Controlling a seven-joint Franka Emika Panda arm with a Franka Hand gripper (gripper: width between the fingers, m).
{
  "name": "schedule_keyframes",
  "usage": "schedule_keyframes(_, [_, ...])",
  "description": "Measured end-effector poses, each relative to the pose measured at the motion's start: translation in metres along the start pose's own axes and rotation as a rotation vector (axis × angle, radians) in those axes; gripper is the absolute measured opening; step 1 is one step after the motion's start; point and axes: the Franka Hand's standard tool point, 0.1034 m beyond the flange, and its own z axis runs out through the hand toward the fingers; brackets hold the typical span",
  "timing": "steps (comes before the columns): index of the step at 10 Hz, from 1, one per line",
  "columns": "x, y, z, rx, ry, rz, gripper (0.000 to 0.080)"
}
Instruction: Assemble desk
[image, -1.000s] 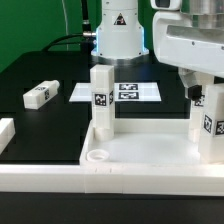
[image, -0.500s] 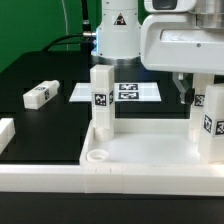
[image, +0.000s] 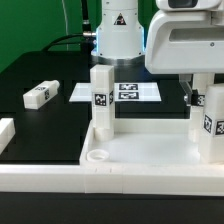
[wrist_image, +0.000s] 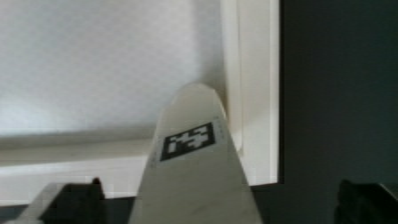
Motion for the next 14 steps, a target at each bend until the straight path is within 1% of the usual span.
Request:
schedule_keyframes(3, [0.0005,0.0012,-0.0005,-0.008,0.001,-0.166,0.0649])
schedule_keyframes(4, [0.0005,0.0016,-0.0004,-0.008,0.001,-0.191,0.0614])
schedule_keyframes(5, [0.0007,0.0023,-0.0004,-0.008,0.001,-0.207,0.0614])
schedule_keyframes(7, [0.0008,0.0029,-0.0003,-0.009,0.001,-0.204,0.0325])
schedule_keyframes(8, [0.0010,0.0037,-0.0003,-0.009,0.001,-0.203,0.0288])
schedule_keyframes(11, [0.0012,0.0042,-0.0002,-0.008,0.002,-0.176,0.0288])
schedule_keyframes(12, [0.0015,0.0048,0.0000,0.004,0.001,-0.062,0.0288])
schedule_keyframes(13, [0.0015,0.0040,0.0003,0.006,0.002,0.043,0.0288])
schedule_keyframes(14, [0.0017,0.0036,0.0004,0.007,0.003,0.203,0.0288])
